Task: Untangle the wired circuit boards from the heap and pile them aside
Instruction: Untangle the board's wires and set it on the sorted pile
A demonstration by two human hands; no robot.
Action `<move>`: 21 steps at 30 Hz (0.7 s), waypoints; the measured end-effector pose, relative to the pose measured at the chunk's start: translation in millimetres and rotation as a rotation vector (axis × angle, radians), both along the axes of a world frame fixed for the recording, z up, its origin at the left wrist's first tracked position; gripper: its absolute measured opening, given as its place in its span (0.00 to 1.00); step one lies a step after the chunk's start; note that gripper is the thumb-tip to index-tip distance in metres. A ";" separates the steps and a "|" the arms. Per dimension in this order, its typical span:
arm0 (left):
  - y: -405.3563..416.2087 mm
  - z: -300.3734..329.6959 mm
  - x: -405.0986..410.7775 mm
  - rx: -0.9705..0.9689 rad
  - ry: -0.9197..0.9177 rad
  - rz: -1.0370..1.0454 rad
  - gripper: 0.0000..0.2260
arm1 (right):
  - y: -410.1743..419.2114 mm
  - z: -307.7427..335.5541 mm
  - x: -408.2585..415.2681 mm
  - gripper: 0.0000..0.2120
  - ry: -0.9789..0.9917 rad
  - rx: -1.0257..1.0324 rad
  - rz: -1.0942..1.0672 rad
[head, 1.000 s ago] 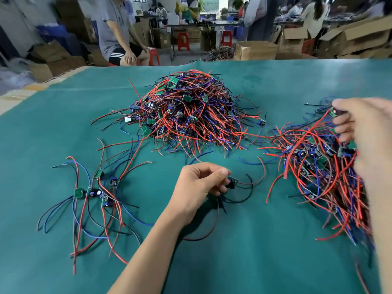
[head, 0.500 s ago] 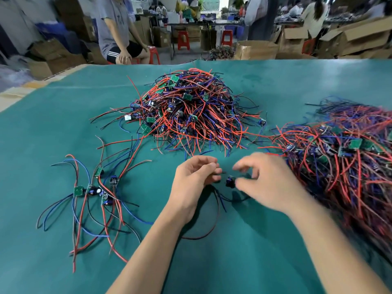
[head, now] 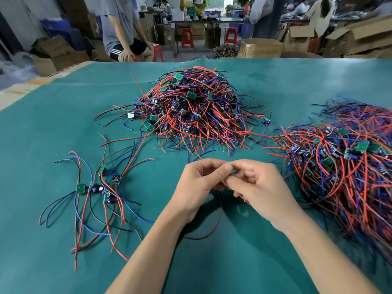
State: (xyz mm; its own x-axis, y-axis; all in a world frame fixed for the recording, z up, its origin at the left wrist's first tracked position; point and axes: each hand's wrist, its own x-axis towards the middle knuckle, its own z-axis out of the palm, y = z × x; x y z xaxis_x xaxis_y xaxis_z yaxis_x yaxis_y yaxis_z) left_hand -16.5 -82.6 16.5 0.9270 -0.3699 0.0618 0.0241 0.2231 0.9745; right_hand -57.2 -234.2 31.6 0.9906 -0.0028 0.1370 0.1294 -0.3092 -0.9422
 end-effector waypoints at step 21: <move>1.8 2.0 1.3 -0.080 0.118 0.121 0.06 | -58.9 43.8 -1.9 0.06 -0.211 0.592 -0.277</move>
